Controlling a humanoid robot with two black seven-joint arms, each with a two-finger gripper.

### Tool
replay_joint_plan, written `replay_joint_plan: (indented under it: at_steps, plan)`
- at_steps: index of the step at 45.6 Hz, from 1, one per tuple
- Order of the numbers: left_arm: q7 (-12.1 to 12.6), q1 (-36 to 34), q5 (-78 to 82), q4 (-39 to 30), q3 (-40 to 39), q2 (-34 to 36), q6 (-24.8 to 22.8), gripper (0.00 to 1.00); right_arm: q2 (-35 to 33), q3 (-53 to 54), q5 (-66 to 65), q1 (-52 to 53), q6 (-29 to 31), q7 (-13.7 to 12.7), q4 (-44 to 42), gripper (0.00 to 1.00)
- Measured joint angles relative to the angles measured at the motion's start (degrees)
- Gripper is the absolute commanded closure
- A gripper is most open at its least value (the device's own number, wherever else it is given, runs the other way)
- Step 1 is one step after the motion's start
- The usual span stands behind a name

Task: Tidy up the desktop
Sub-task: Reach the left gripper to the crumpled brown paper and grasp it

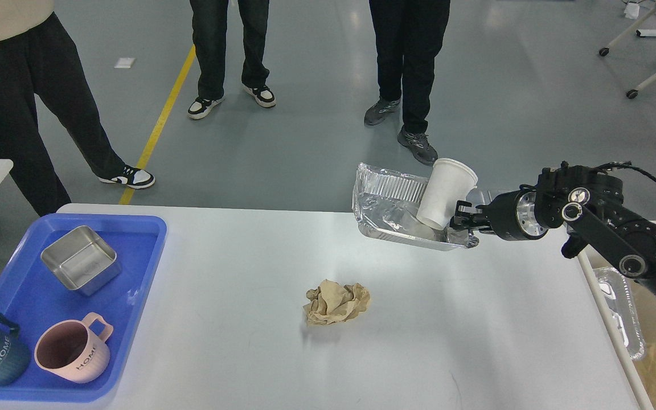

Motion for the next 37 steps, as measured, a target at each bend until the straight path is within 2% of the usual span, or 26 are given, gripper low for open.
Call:
replay_joint_plan:
  at_steps: [9, 15, 19, 24, 26, 30, 37]
  plan:
    - [-0.73, 0.15, 0.20, -0.30, 0.68, -0.97, 0.00, 0.10, -0.16, 0.00, 0.00, -0.01, -0.07, 0.00, 0.04, 1.00]
    - [-0.16, 0.21, 2.11, -2.50, 1.00, -6.09, 0.55, 0.10, -0.35, 0.06, 0.07, -0.01, -0.07, 0.00, 0.06, 1.00]
    - [1.56, 0.33, 6.33, -6.63, 2.11, -14.60, 6.27, 0.10, -0.25, 0.06, 0.08, 0.00, -0.07, 0.00, 0.10, 1.00]
    - [6.15, 0.46, 13.04, -10.04, 6.63, -29.99, 15.98, 0.10, -0.20, 0.06, 0.09, 0.00, -0.08, 0.00, 0.11, 1.00]
    - [7.14, 0.45, 16.00, -10.04, 8.17, -35.43, 18.85, 0.10, -0.28, 0.07, 0.10, 0.00, -0.08, 0.00, 0.11, 1.00]
    - [8.36, 0.79, 23.21, -7.66, 12.02, -47.24, 23.26, 0.10, -0.48, 0.15, 0.16, 0.01, -0.08, 0.00, 0.22, 1.00]
    - [8.76, 2.07, 29.67, -0.26, 17.61, -60.75, 26.31, 0.10, -0.71, 0.85, 0.25, -0.02, -0.08, 0.00, 0.70, 1.00]
